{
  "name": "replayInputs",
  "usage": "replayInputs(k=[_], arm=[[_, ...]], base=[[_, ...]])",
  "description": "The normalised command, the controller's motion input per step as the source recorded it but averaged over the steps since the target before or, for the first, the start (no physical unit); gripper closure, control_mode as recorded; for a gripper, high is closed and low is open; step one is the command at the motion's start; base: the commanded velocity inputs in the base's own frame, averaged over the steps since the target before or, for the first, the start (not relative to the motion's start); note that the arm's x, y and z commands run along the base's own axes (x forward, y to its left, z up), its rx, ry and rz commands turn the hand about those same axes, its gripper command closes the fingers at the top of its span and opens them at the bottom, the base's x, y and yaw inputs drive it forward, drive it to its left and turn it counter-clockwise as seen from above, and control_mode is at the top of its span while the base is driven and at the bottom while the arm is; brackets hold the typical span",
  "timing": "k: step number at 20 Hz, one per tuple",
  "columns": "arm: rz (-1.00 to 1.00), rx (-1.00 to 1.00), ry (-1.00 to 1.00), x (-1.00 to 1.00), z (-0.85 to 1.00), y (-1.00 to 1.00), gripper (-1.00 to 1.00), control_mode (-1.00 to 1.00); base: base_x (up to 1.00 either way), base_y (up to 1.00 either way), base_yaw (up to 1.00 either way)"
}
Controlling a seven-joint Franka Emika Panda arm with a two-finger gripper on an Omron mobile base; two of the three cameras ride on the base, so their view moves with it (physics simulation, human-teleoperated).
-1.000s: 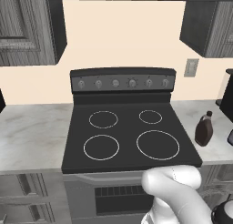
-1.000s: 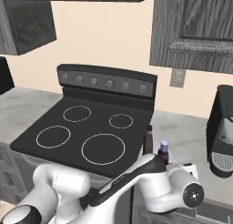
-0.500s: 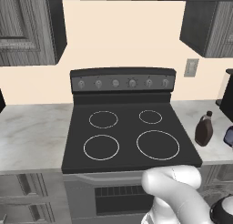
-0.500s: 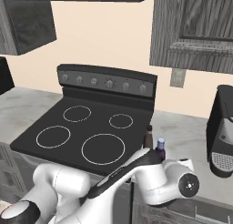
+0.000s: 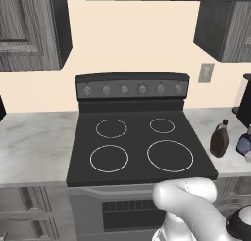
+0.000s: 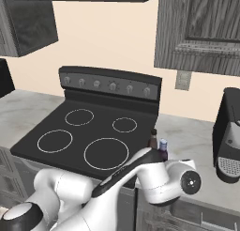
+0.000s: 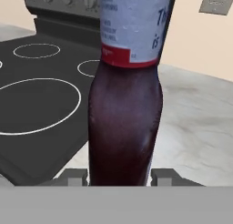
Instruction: Take 2 condiments from the cabinet and move them on the counter near the stove.Make sure the condiments are lined up with each other, next to each other.
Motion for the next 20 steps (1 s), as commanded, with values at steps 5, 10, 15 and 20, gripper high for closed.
replayInputs(k=[5, 10, 15, 20], arm=[[0.00, 0.00, 0.00, 0.11, -0.10, 0.08, 1.00, -1.00], [0.00, 0.00, 0.00, 0.18, -0.10, 0.06, 1.00, -1.00], [0.00, 0.00, 0.00, 0.26, -0.12, 0.00, 1.00, -1.00], [0.00, 0.00, 0.00, 0.25, -0.11, 0.00, 1.00, -1.00]], base=[[0.00, 0.00, 0.00], [0.00, 0.00, 0.00], [0.00, 0.00, 0.00], [0.00, 0.00, 0.00]])
